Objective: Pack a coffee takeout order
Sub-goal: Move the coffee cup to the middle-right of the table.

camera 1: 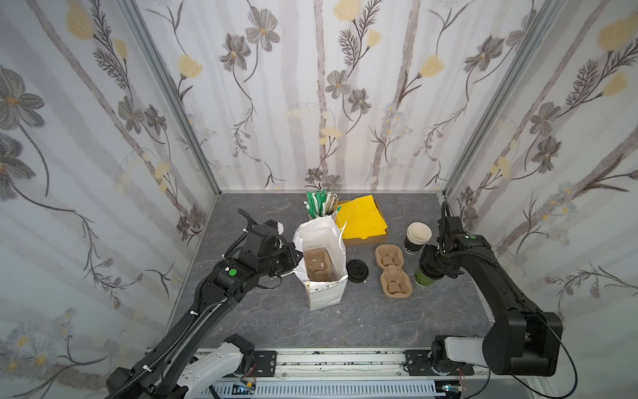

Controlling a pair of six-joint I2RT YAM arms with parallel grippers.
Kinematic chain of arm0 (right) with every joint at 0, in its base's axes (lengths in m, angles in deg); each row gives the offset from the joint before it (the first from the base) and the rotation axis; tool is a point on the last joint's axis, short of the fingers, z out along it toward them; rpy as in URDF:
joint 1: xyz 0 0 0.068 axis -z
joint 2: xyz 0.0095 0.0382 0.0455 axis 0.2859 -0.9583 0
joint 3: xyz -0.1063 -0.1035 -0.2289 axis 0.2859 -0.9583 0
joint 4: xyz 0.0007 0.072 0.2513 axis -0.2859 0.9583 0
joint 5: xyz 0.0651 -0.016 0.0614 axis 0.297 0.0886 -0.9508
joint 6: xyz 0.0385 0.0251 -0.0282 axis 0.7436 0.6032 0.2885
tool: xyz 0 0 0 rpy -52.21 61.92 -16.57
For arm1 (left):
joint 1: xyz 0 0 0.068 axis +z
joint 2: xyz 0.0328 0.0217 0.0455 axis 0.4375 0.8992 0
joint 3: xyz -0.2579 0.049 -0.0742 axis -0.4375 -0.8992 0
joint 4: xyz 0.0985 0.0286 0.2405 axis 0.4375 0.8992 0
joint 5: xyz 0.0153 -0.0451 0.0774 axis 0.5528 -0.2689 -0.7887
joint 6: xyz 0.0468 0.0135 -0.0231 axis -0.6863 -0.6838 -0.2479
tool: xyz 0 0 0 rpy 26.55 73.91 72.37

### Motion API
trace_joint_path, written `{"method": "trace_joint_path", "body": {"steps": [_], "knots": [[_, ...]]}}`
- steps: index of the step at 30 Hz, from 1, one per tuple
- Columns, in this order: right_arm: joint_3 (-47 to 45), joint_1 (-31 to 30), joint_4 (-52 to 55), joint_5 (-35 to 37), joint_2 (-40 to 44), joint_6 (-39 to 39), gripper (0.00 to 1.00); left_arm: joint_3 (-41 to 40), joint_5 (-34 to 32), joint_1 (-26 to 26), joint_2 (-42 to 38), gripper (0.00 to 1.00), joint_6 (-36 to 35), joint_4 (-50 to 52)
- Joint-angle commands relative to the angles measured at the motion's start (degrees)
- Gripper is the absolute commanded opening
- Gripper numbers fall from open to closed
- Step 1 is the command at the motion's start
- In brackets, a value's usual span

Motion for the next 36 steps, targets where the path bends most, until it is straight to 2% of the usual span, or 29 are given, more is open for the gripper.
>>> {"method": "trace_joint_path", "body": {"steps": [1, 14, 23, 36], "knots": [[0.7, -0.6, -0.9, 1.3, 0.4, -0.2, 0.79, -0.7, 5.2, -0.3, -0.8, 0.00, -2.4, -0.4], [-1.6, -3.1, -0.8, 2.5, 2.7, -0.3, 0.79, -0.5, 2.5, -2.0, 1.3, 0.00, -9.5, 0.7], [-2.3, -3.3, -0.4, 3.4, 3.0, -0.9, 0.79, 9.2, 0.0, -3.6, 6.2, 0.00, -16.7, 5.5], [-3.9, -3.4, -0.6, 3.3, 3.2, -0.5, 0.79, 9.1, 1.3, -4.0, 7.7, 0.00, -17.8, 7.6]]}}
